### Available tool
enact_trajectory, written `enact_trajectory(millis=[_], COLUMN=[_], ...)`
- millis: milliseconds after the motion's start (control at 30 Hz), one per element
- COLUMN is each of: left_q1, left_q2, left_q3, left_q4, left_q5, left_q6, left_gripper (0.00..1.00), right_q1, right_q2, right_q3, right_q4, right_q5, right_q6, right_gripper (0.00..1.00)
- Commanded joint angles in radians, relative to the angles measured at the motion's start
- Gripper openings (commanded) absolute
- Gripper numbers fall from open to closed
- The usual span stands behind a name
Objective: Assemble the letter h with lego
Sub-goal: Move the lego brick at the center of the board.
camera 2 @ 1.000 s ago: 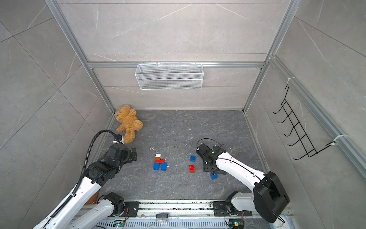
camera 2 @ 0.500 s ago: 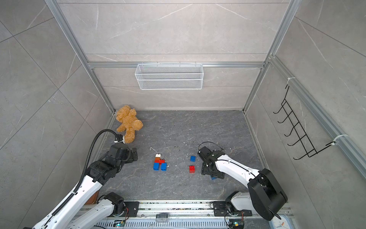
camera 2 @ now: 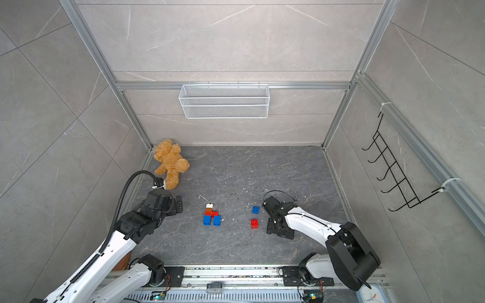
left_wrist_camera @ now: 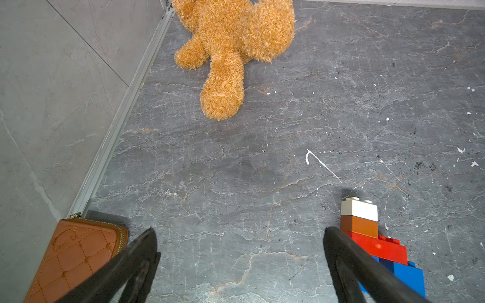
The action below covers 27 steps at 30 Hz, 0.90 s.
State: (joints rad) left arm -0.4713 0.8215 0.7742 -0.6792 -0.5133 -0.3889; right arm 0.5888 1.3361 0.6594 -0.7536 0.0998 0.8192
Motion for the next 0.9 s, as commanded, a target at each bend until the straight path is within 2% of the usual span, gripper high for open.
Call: enact_trajectory(millis=[0, 300, 867], left_q1=[-0.001, 0.000, 0.000], left_q2=[0.001, 0.002, 0.003], left_q3=[0.026, 0.026, 0.027], left_q4=[0.017, 0.015, 0.015], left_q5=[0.002, 0.001, 0.000], left_q6=[0.024, 0.024, 0.024], left_gripper=[1.00, 1.00, 1.00], right_q1=[0.006, 0.017, 0.062], right_q2=[-0.022, 0.003, 0.040], right_q3=[-0.009, 0.006, 0.081], right_q4=[0.011, -0.014, -0.065], right_q5=[-0.014, 0.051, 0.118], right_q6=[0.015, 0.005, -0.019], right_gripper=[0.72, 0.64, 0.22])
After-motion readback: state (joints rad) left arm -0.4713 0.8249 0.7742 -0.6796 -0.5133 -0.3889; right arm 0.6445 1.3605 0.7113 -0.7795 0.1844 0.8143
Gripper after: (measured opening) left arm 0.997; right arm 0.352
